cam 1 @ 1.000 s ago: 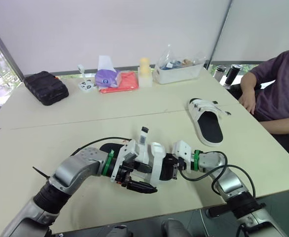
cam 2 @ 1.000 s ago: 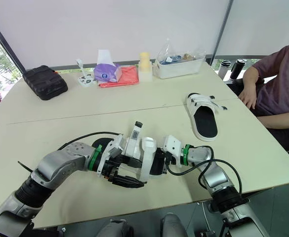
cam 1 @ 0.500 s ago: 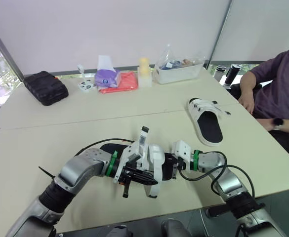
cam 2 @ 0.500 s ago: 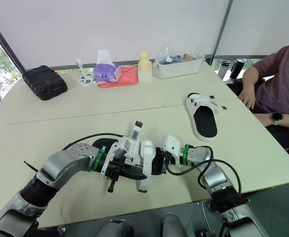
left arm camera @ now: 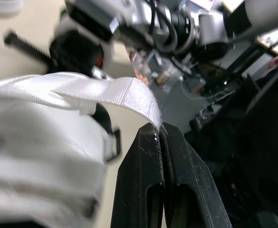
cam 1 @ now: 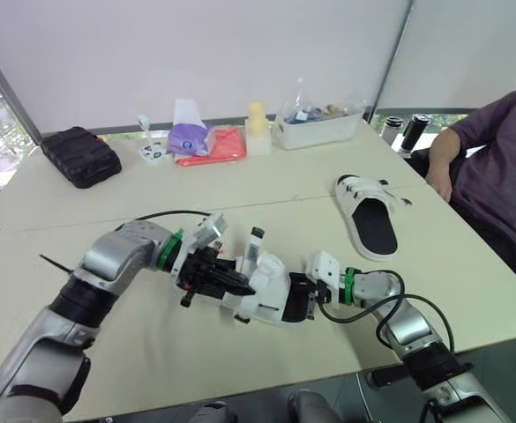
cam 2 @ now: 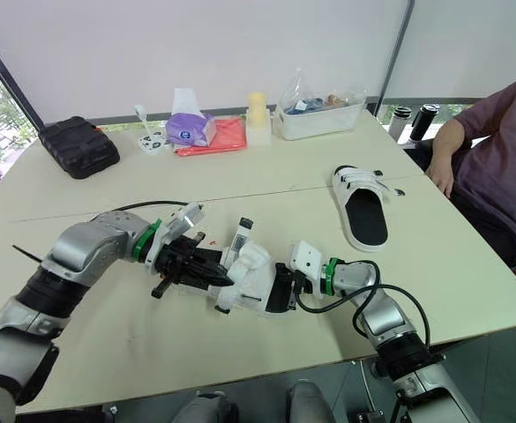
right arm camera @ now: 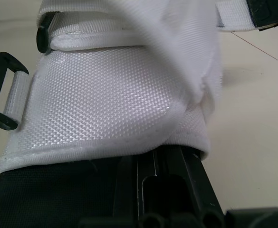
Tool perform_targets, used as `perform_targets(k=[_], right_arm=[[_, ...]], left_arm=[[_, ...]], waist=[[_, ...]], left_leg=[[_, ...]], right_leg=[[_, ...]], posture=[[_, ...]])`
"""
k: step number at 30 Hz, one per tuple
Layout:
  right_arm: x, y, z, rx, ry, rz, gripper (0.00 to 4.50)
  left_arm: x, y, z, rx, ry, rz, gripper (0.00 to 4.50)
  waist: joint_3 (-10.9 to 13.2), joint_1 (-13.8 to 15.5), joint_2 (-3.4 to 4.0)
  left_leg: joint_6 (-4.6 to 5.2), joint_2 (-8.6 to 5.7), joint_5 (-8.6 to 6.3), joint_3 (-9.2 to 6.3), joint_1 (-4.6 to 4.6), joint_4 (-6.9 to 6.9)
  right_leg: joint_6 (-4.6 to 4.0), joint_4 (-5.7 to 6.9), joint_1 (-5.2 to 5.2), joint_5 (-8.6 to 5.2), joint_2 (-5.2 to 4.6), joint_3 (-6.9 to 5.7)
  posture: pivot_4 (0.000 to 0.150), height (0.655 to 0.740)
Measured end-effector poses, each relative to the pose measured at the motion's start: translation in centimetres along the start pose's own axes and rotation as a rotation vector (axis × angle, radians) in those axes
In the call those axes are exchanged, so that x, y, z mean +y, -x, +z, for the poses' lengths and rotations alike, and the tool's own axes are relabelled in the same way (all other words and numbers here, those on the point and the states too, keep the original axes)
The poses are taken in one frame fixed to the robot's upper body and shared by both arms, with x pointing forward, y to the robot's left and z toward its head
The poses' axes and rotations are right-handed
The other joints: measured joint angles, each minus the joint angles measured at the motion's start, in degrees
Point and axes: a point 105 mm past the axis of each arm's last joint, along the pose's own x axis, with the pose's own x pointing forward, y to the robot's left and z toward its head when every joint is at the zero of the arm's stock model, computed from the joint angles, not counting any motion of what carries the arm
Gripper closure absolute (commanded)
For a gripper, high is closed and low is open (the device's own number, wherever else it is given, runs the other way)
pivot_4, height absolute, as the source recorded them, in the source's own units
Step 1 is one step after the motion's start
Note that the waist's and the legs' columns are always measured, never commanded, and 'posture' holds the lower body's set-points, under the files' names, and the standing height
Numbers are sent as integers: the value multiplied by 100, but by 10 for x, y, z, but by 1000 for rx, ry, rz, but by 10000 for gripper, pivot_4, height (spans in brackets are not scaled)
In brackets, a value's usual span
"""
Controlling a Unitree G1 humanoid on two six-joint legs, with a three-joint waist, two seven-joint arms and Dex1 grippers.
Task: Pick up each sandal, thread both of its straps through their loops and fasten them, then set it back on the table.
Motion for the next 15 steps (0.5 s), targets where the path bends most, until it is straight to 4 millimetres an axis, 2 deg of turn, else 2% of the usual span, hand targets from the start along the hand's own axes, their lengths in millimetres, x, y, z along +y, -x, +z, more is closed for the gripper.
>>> perform_targets(k=[9,15], right_arm=[[0,-1,1,-3,1,-2,45000],[0,0,0,-3,-1,-4,45000]], left_arm=[[39,-18,28,-159,122,28,44460],[46,-16,27,-197,193,36,44460]], waist=[[1,-11,-2],[1,-3,-2]], left_leg=[[0,-1,0,-1,-2,-4],[-2,-1,1,-1,-4,-6]], right_leg=[[10,0,-6,6,1,0],[10,-1,-9,7,1,0]], posture=[[1500,7400],[1500,7400]])
